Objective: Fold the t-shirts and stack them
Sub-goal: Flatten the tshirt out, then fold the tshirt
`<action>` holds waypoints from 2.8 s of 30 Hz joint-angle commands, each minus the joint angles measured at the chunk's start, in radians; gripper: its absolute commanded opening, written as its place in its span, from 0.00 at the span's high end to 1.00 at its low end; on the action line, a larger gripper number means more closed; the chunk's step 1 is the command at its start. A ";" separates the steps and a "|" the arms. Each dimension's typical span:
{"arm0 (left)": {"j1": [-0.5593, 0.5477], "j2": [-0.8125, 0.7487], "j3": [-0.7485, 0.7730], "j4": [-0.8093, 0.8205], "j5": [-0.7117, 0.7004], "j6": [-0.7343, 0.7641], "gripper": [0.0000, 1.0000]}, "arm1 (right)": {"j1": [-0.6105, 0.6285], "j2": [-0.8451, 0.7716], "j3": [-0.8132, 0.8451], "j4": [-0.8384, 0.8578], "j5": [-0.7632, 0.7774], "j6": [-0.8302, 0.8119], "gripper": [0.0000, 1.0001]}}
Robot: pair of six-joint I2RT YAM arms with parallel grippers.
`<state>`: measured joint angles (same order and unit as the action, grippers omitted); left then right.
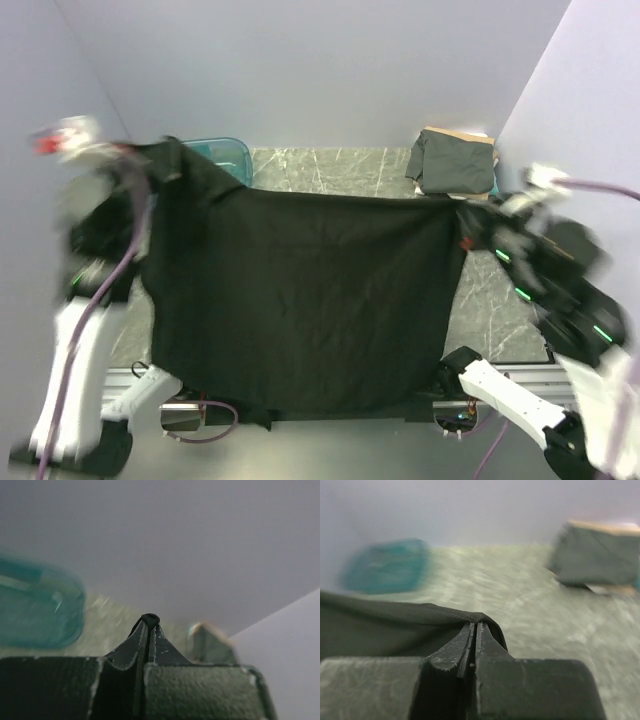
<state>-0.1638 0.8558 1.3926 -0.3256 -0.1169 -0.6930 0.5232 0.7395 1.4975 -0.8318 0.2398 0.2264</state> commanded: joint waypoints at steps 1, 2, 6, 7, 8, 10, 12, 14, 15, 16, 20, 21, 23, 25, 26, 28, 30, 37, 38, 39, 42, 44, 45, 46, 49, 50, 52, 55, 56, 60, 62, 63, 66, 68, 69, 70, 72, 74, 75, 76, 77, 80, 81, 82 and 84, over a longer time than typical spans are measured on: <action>0.006 0.139 -0.168 0.129 -0.044 0.041 0.99 | -0.032 0.119 -0.141 0.163 0.248 0.011 1.00; 0.006 0.169 -0.238 0.185 -0.053 0.046 0.99 | -0.057 0.165 -0.175 0.224 0.190 0.005 1.00; 0.006 0.366 -0.349 0.345 -0.027 0.056 0.99 | -0.218 0.320 -0.342 0.385 -0.024 0.014 1.00; 0.006 0.405 -0.360 0.377 -0.015 0.064 0.99 | -0.254 0.354 -0.367 0.422 -0.063 0.010 1.00; 0.006 0.445 -0.366 0.416 -0.003 0.067 0.99 | -0.271 0.427 -0.385 0.486 -0.089 0.008 1.00; 0.006 0.579 -0.348 0.428 -0.003 0.069 0.99 | -0.313 0.518 -0.404 0.531 -0.175 -0.005 1.00; 0.006 0.711 -0.278 0.393 0.000 0.069 0.99 | -0.327 0.653 -0.369 0.557 -0.197 -0.024 1.00; 0.006 0.787 -0.201 0.373 0.011 0.072 0.99 | -0.347 0.781 -0.323 0.548 -0.200 -0.035 1.00; 0.006 0.842 -0.182 0.372 0.031 0.066 0.99 | -0.353 0.822 -0.277 0.540 -0.201 -0.038 1.00; 0.006 0.862 -0.159 0.378 0.042 0.063 0.99 | -0.359 0.859 -0.251 0.528 -0.204 -0.039 1.00; 0.006 0.896 -0.158 0.430 0.062 0.049 0.99 | -0.374 0.991 -0.158 0.504 -0.200 -0.068 1.00; 0.006 0.896 -0.158 0.434 0.062 0.047 0.99 | -0.379 1.000 -0.149 0.510 -0.207 -0.074 1.00; 0.006 0.896 -0.158 0.438 0.056 0.047 0.99 | -0.385 1.018 -0.138 0.513 -0.229 -0.085 1.00; 0.006 0.896 -0.155 0.413 0.057 0.043 0.99 | -0.391 1.028 -0.129 0.511 -0.231 -0.097 1.00; 0.006 0.890 -0.158 0.408 0.060 0.040 0.99 | -0.390 1.029 -0.128 0.510 -0.237 -0.104 1.00; 0.004 0.873 -0.191 0.408 0.060 0.020 0.99 | -0.394 1.029 -0.132 0.519 -0.258 -0.133 1.00; 0.003 0.827 -0.234 0.439 0.040 -0.006 0.99 | -0.399 1.025 -0.140 0.525 -0.301 -0.159 1.00; -0.040 0.605 -0.476 0.477 -0.030 -0.094 0.99 | -0.404 1.012 -0.132 0.470 -0.313 -0.272 1.00; -0.057 0.553 -0.500 0.479 -0.053 -0.112 0.99 | -0.405 1.000 -0.147 0.470 -0.313 -0.278 1.00; -0.066 0.527 -0.523 0.467 -0.070 -0.128 0.99 | -0.404 0.991 -0.157 0.471 -0.315 -0.283 1.00; -0.101 0.430 -0.596 0.436 -0.122 -0.183 0.99 | -0.405 0.942 -0.195 0.477 -0.313 -0.291 1.00; -0.132 0.352 -0.647 0.401 -0.150 -0.204 0.99 | -0.405 0.893 -0.233 0.488 -0.313 -0.303 1.00; -0.146 0.323 -0.662 0.379 -0.196 -0.242 0.99 | -0.405 0.879 -0.244 0.494 -0.312 -0.306 1.00; -0.157 0.293 -0.684 0.329 -0.208 -0.264 0.99 | -0.404 0.867 -0.250 0.490 -0.309 -0.314 1.00; -0.216 0.177 -0.734 0.214 -0.295 -0.347 0.99 | -0.405 0.828 -0.256 0.470 -0.297 -0.315 1.00; -0.248 0.122 -0.744 0.182 -0.322 -0.399 0.99 | -0.404 0.822 -0.266 0.471 -0.295 -0.314 1.00; -0.276 0.069 -0.785 0.143 -0.360 -0.444 0.99 | -0.405 0.805 -0.273 0.465 -0.293 -0.314 1.00; -0.318 -0.024 -0.837 0.094 -0.346 -0.511 0.99 | -0.404 0.788 -0.290 0.455 -0.283 -0.318 1.00; -0.327 -0.038 -0.846 0.068 -0.340 -0.548 0.99 | -0.405 0.785 -0.299 0.451 -0.277 -0.318 1.00; -0.385 -0.093 -0.888 -0.022 -0.351 -0.625 0.99 | -0.404 0.765 -0.324 0.448 -0.267 -0.323 1.00; -0.417 -0.124 -0.892 -0.071 -0.371 -0.666 0.99 | -0.404 0.752 -0.339 0.451 -0.266 -0.323 1.00; -0.424 -0.135 -0.897 -0.107 -0.371 -0.674 0.99 | -0.404 0.742 -0.344 0.453 -0.261 -0.326 1.00; -0.450 -0.173 -0.915 -0.139 -0.345 -0.707 0.99 | -0.405 0.729 -0.364 0.456 -0.252 -0.328 1.00; -0.468 -0.195 -0.928 -0.165 -0.322 -0.755 0.99 | -0.404 0.716 -0.376 0.453 -0.241 -0.326 1.00; -0.474 -0.199 -0.935 -0.177 -0.310 -0.764 0.99 | -0.404 0.710 -0.382 0.453 -0.241 -0.328 1.00; -0.483 -0.204 -0.932 -0.212 -0.310 -0.770 0.99 | -0.405 0.696 -0.397 0.456 -0.235 -0.326 1.00; -0.493 -0.207 -0.908 -0.271 -0.331 -0.801 0.99 | -0.402 0.670 -0.417 0.459 -0.214 -0.323 1.00; -0.500 -0.215 -0.893 -0.325 -0.343 -0.809 0.99 | -0.402 0.650 -0.454 0.462 -0.192 -0.318 1.00; -0.500 -0.218 -0.882 -0.329 -0.343 -0.804 0.99 | -0.404 0.632 -0.465 0.461 -0.186 -0.311 1.00; -0.502 -0.221 -0.882 -0.332 -0.337 -0.803 0.99 | -0.404 0.621 -0.488 0.456 -0.178 -0.305 1.00; -0.502 -0.222 -0.885 -0.328 -0.331 -0.798 0.99 | -0.404 0.614 -0.499 0.453 -0.163 -0.291 1.00; -0.502 -0.219 -0.885 -0.343 -0.328 -0.801 0.99 | -0.404 0.580 -0.546 0.448 -0.157 -0.272 1.00; -0.503 -0.218 -0.880 -0.349 -0.329 -0.800 0.99 | -0.404 0.572 -0.559 0.450 -0.149 -0.265 0.99; -0.503 -0.218 -0.879 -0.354 -0.325 -0.798 0.99 | -0.402 0.558 -0.577 0.451 -0.146 -0.260 0.97; -0.503 -0.222 -0.877 -0.365 -0.314 -0.797 0.99 | -0.402 0.552 -0.591 0.447 -0.148 -0.243 0.95</action>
<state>-0.6628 0.6449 0.4702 -0.6422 -0.4313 -1.4555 0.1261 1.3293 0.9241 -0.3923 0.0586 -0.0486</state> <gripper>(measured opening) 0.023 0.044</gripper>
